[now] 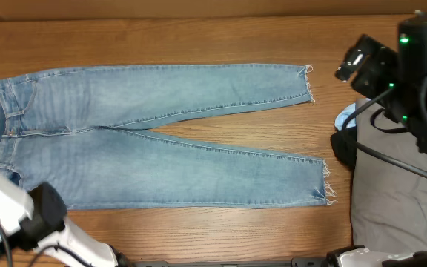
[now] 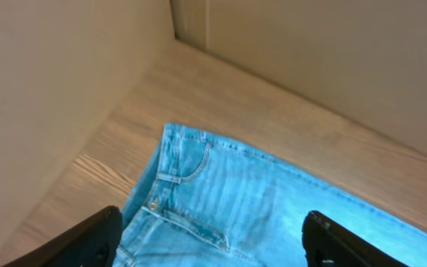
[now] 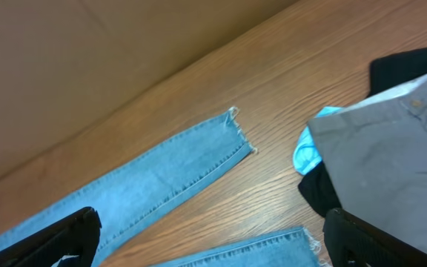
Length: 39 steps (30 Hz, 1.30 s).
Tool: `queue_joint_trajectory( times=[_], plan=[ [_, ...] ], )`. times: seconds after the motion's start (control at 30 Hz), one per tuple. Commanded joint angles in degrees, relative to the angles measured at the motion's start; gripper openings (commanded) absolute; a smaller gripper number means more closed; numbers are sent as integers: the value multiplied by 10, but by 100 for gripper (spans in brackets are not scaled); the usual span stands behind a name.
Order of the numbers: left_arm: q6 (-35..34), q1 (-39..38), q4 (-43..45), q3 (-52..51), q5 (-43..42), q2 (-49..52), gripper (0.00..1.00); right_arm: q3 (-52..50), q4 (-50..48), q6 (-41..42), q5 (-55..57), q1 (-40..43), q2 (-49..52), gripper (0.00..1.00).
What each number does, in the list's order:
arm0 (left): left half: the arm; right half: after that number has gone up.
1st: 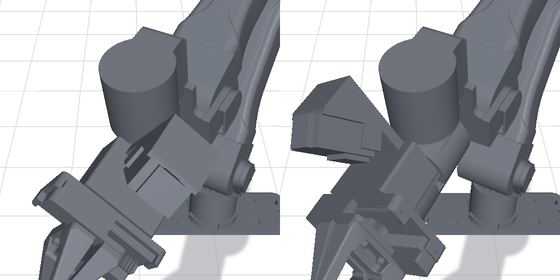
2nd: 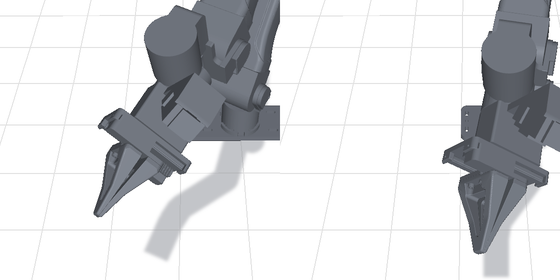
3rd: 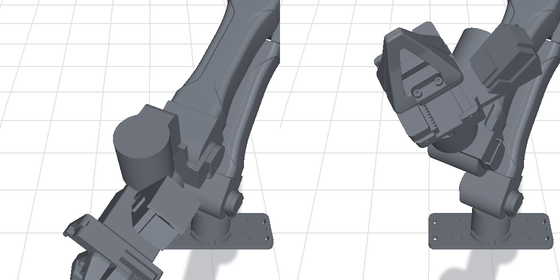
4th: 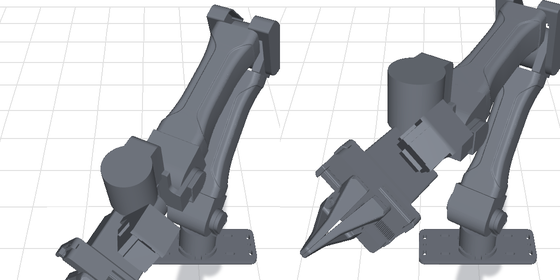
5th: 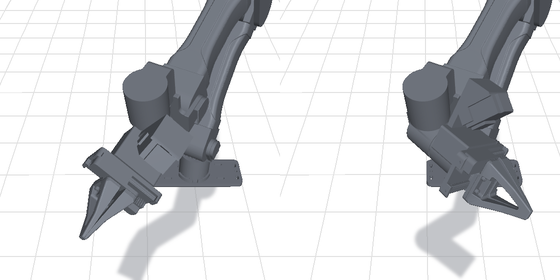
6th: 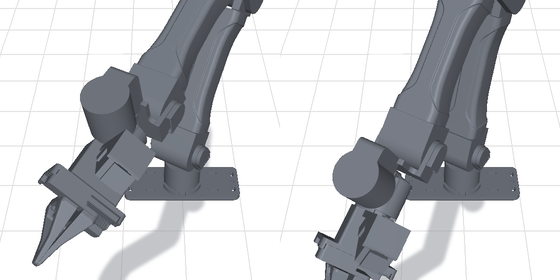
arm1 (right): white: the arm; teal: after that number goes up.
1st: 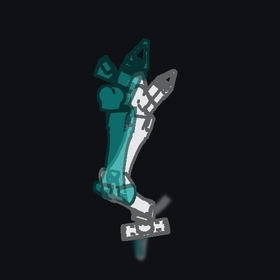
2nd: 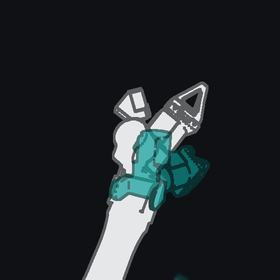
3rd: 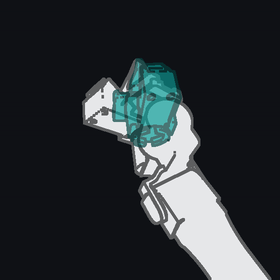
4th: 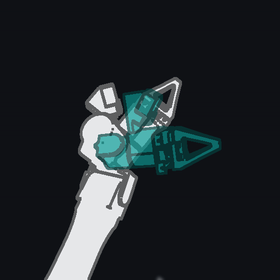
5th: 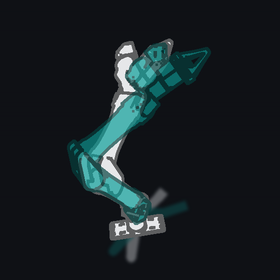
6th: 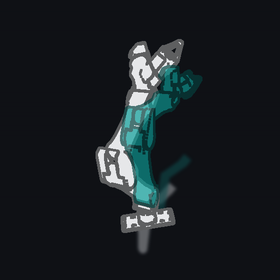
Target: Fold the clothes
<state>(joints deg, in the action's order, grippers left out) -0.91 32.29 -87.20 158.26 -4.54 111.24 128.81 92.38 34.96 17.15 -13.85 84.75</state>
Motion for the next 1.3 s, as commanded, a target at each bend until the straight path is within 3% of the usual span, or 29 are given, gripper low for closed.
queue_joint_trajectory(
  times=[0.0,0.2,0.7,0.93,1.13,1.27],
  plan=[
    [22,3,-38,13,-8,-103,84,2,5,9,-10,25,-46,100],
    [-14,4,-96,-14,-14,-132,100,-25,47,-4,-55,49,-51,100],
    [-23,78,-96,-329,-17,-189,100,-377,-26,9,-125,88,-38,99],
    [-36,79,-69,-432,5,-209,100,-579,-129,-9,-194,154,-38,99],
    [-76,105,-13,-522,32,-194,100,-747,-246,-24,-280,221,-38,80],
    [-90,153,17,-571,7,-187,100,-808,-285,-23,-297,237,-38,74]
  ],
)
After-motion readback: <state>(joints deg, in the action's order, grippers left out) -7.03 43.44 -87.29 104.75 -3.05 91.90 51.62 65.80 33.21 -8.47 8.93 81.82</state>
